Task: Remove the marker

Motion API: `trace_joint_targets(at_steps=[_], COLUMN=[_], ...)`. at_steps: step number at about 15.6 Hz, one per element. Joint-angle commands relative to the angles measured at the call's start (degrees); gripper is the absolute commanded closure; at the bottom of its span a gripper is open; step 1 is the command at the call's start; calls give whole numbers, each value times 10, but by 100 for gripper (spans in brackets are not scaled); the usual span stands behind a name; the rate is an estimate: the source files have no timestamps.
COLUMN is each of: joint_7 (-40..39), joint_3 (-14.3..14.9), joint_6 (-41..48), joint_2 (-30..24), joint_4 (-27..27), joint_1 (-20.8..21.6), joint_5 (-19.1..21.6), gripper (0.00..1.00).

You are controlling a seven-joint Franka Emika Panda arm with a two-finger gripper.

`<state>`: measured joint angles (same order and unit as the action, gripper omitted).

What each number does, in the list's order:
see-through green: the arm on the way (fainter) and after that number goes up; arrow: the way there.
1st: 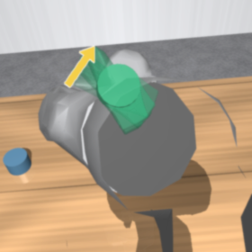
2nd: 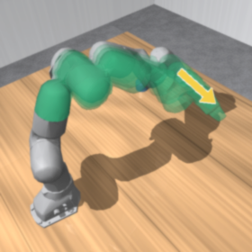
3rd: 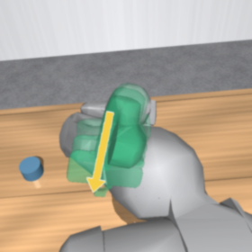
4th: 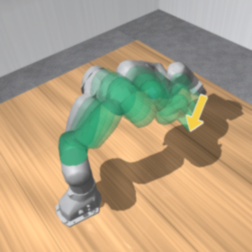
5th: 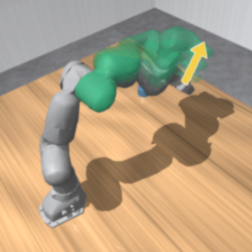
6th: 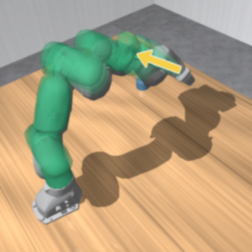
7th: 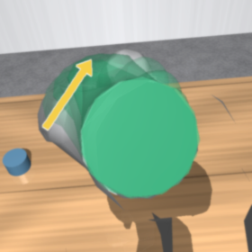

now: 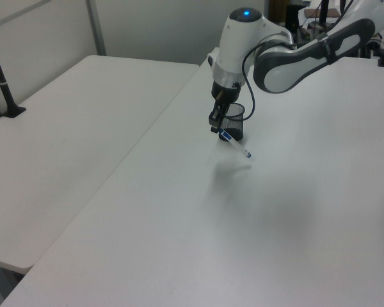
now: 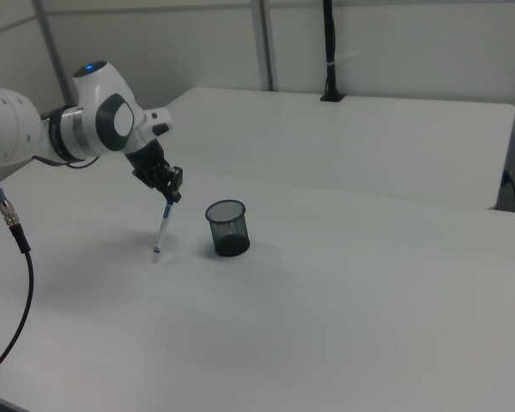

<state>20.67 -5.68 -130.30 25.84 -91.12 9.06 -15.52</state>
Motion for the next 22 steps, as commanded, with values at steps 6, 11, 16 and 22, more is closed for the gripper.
trace_joint_targets(at_steps=[6,11,16,22], joint_7=[2,0,0,-33], joint_3=[4,4,4,7], joint_6=[11,44,150,261], joint_2=[16,-12,-82,-165], joint_4=[-5,-2,-13,-32], joint_1=[13,11,10,-4], joint_5=[-5,-4,1,20], gripper=[0,0,0,0])
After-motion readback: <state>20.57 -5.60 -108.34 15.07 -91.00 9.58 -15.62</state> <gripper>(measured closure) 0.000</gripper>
